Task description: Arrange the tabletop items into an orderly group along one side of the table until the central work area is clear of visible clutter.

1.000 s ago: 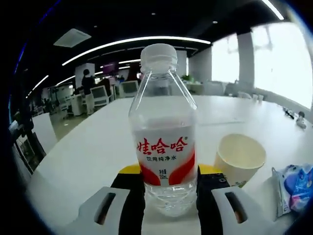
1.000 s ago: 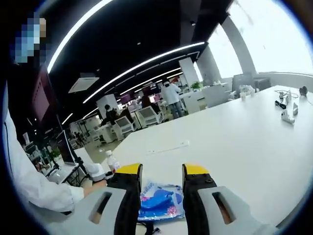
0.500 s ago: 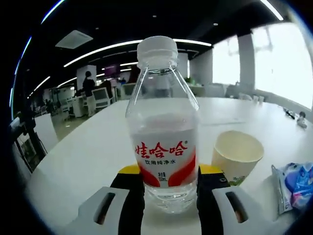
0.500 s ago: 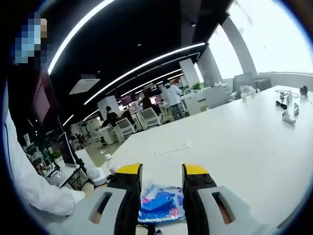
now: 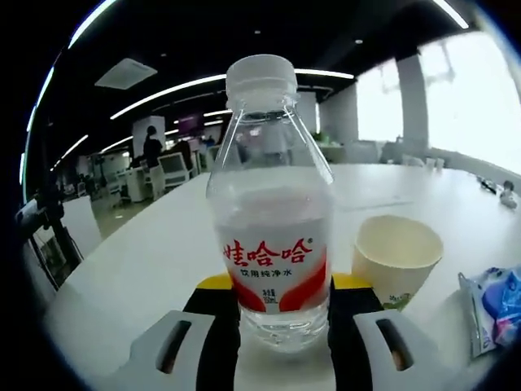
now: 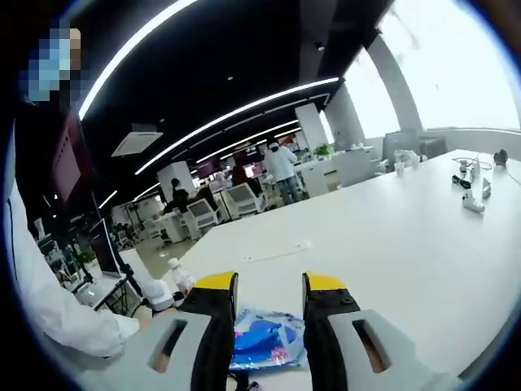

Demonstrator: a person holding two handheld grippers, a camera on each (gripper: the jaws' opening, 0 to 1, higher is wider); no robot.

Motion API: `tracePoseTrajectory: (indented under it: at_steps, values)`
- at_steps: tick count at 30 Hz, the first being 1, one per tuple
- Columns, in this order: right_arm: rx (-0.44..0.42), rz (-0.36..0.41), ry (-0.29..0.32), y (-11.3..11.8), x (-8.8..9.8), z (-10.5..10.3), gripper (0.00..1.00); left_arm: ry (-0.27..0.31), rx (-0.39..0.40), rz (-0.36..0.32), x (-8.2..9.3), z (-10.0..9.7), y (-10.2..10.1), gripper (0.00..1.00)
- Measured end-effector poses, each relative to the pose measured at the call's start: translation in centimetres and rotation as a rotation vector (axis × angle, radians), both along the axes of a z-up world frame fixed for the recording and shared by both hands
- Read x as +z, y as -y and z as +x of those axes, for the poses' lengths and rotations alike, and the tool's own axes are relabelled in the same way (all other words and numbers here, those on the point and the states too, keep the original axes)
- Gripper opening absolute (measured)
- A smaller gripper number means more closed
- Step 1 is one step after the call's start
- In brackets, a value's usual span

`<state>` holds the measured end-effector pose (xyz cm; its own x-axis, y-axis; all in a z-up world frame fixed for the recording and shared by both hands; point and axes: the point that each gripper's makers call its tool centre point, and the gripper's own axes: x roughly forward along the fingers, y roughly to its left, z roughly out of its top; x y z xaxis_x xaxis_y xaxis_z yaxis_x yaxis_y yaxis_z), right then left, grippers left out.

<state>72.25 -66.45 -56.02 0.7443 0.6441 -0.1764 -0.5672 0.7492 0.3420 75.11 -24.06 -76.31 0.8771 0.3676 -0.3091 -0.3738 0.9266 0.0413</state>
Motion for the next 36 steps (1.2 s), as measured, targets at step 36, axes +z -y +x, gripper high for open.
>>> tracePoseTrajectory:
  at_steps: [36]
  values:
    - [0.033,0.043,-0.015,-1.2,-0.2,-0.7,0.28,0.015,0.026,0.029,1.3,-0.6,-0.8,0.48]
